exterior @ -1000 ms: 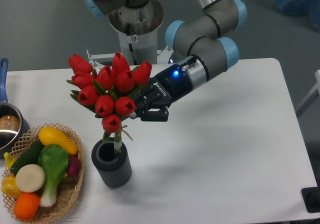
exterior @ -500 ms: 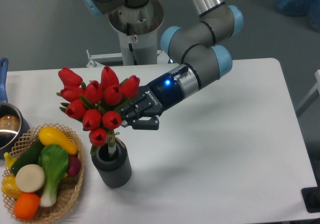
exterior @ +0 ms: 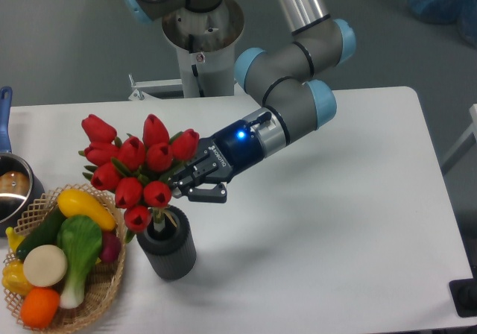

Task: Insert the flowers into the vase
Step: 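Lower the tulip stems into the grey vase opening, then push the tulip bunch further down into the vase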

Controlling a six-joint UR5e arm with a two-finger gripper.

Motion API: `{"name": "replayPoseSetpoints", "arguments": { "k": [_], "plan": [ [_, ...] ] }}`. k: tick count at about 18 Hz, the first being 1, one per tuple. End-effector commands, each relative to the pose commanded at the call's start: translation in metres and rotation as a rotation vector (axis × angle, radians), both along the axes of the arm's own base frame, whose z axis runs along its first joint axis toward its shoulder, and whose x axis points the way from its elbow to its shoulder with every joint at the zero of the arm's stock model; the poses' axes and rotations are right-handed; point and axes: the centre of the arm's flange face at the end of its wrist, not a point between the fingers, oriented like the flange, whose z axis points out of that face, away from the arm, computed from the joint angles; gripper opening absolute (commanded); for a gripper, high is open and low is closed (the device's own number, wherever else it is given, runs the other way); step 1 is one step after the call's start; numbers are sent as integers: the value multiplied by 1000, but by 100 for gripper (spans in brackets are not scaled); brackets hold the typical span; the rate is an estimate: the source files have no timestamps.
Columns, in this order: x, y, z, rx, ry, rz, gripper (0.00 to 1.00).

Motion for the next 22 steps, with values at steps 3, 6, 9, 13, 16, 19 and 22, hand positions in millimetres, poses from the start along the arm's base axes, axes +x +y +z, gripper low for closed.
{"name": "replayPoseSetpoints", "arguments": {
  "k": [3, 6, 9, 13, 16, 19, 22],
  "plan": [
    [0, 0, -16, 5, 8, 0, 7],
    [5, -3, -30, 13, 19, 1, 7],
    [5, -4, -37, 14, 21, 1, 7],
    [5, -3, -47, 15, 29, 1, 7],
    [4, -3, -51, 12, 24, 1, 7],
    [2, -1, -56, 9, 22, 1, 7],
    [0, 0, -60, -11, 33, 2, 7]
  ]
}}
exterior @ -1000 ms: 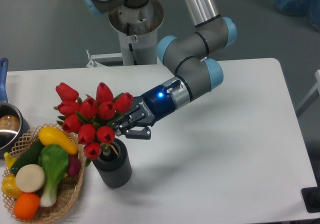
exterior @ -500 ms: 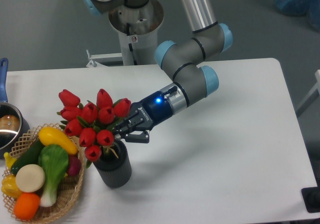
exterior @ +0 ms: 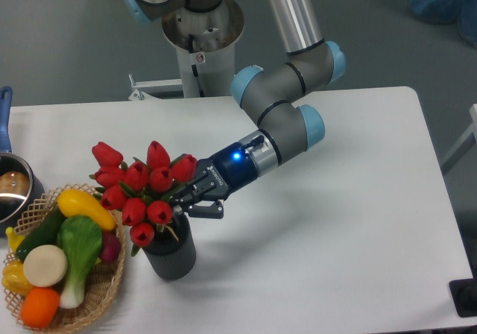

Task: Insert the flowers into the vase
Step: 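Push the tulip bunch further down into the vase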

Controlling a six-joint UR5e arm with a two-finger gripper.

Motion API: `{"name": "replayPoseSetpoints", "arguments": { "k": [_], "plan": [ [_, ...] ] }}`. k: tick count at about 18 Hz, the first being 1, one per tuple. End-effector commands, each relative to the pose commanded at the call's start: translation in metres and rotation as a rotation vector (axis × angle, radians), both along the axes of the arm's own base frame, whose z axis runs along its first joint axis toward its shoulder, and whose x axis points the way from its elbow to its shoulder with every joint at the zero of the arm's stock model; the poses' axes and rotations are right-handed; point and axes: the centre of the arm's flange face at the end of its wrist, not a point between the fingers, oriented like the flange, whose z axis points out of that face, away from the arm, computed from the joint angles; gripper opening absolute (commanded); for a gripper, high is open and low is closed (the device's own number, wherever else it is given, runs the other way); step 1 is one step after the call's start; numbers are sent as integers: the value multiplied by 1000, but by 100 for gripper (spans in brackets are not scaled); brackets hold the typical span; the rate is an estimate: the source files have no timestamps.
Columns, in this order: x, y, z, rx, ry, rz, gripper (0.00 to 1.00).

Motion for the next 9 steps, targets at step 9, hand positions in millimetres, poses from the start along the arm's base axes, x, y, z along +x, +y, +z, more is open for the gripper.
{"name": "replayPoseSetpoints", "arguments": {
  "k": [9],
  "plan": [
    [3, 2, -12, -21, 3, -6, 7]
  ]
}}
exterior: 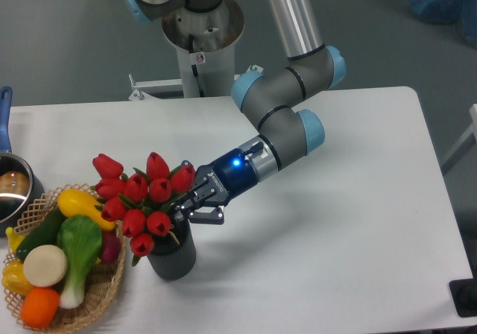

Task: Insert the flowers into the vase
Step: 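Push the tulip bunch further down into the vase, then open the gripper to release the tulips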

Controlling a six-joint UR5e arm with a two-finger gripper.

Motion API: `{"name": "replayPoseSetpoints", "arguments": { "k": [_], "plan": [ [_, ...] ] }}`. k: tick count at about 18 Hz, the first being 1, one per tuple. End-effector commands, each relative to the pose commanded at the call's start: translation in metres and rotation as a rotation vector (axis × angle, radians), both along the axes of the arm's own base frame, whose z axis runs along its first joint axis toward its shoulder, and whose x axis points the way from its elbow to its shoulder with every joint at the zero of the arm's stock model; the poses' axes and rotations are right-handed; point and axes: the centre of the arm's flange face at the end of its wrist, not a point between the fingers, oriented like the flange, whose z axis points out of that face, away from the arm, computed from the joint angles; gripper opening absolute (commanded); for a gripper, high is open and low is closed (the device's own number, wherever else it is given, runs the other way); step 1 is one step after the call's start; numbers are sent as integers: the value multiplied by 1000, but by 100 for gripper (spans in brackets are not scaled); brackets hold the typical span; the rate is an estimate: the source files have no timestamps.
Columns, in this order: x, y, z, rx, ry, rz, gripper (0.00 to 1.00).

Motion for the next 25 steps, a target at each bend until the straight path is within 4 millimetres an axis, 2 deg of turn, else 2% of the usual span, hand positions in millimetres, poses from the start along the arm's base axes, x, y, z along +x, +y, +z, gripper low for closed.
{"name": "replayPoseSetpoints", "arguments": {
  "k": [16, 22, 24, 25],
  "plan": [
    [1, -1, -14, -9, 14, -1, 11],
    [0, 0, -12, -10, 21, -1, 23],
    [-1, 0, -11, -9, 23, -1, 28],
    [-1, 0, -11, -9, 23, -1, 34]
  ]
}}
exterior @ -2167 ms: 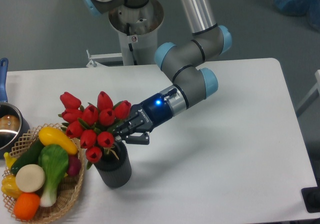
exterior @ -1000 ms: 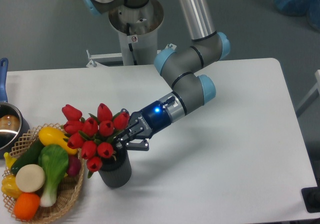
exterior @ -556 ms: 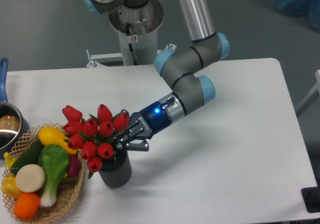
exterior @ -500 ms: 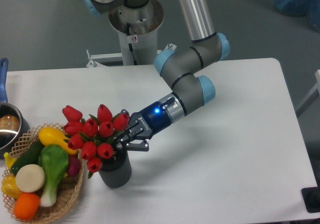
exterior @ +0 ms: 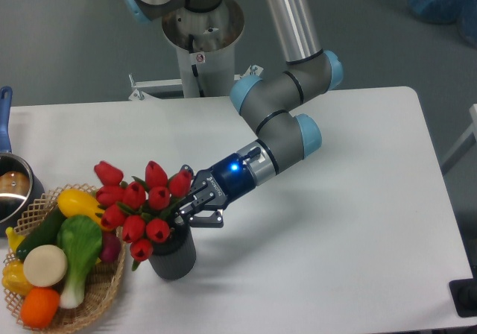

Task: Insert the flowers into the vase
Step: 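Open the gripper to release the tulips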

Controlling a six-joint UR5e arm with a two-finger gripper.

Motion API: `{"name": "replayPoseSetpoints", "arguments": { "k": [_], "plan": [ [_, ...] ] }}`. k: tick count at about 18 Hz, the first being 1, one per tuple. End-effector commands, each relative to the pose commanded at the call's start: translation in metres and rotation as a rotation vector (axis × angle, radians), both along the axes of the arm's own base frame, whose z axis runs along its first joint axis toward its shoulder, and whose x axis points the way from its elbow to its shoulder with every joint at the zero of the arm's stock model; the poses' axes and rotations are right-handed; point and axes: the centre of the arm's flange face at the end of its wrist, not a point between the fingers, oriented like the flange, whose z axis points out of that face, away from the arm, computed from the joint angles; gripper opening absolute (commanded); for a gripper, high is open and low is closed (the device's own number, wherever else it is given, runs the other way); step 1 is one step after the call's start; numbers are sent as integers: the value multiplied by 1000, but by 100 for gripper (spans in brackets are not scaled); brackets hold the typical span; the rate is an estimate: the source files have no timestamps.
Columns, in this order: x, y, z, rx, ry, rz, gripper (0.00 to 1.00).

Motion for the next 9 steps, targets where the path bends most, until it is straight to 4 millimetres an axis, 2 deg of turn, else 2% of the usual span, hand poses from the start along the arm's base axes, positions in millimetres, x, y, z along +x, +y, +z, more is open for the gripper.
{"name": "replayPoseSetpoints", "arguments": {
  "k": [7, 9],
  "plan": [
    [-5, -2, 8, 13, 14, 8, 64],
    [-8, -3, 13, 19, 23, 12, 100]
  ]
}}
